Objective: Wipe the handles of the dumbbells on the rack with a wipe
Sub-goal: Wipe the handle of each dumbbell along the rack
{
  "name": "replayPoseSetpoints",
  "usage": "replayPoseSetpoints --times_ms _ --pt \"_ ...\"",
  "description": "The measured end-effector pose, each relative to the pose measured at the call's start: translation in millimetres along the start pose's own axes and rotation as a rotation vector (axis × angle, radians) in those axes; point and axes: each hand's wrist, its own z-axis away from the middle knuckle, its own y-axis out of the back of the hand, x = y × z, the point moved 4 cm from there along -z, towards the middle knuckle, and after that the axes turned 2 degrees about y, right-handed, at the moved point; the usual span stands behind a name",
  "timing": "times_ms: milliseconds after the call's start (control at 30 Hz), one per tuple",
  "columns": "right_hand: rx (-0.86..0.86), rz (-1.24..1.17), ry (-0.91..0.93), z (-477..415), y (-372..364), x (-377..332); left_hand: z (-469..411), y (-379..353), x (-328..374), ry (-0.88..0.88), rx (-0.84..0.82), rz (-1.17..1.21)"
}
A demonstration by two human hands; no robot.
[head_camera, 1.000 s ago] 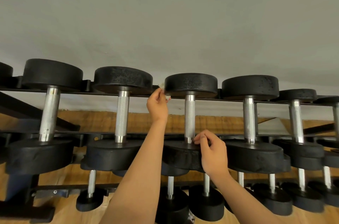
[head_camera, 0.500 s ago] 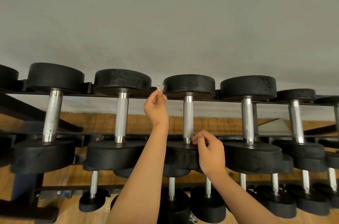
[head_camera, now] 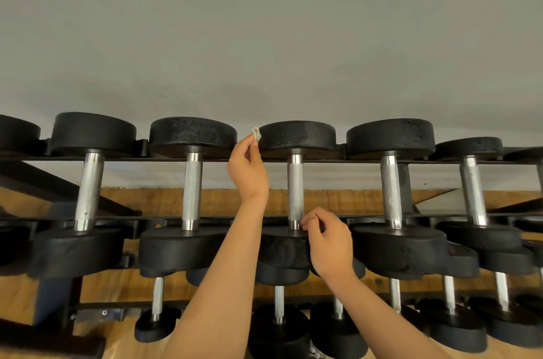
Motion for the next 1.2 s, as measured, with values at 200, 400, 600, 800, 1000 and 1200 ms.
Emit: replayPoseSetpoints --times_ms 200,400,600,800,1000,1200 --pt "0.017 -0.003 0.018 1.0 0.5 -1.0 11.0 0.9 14.5 -0.091 0.001 -0.027" --pt "0.015 0.017 0.031 0.8 1.7 -3.6 36.5 0.6 35.2 -0.244 -0.104 -0.081" --pt "-0.136 -0.209 -0.086 -6.2 9.3 -2.6 67.0 14.5 42.8 -0.355 -0.287 -0.235" --pt "0.048 -0.405 0.105 -39.5 64.6 -38.6 76.3 22.6 49.6 -0.398 -0.285 -0.255" --pt "0.055 -0.047 0.549 -80.6 67.0 -94.9 60.6 -2.9 70.8 -0.56 -0.25 -0.335" --pt "-0.116 0.118 0.528 -111.9 45.4 -95.2 45.4 -14.0 66.3 -0.402 -0.207 -0.256"
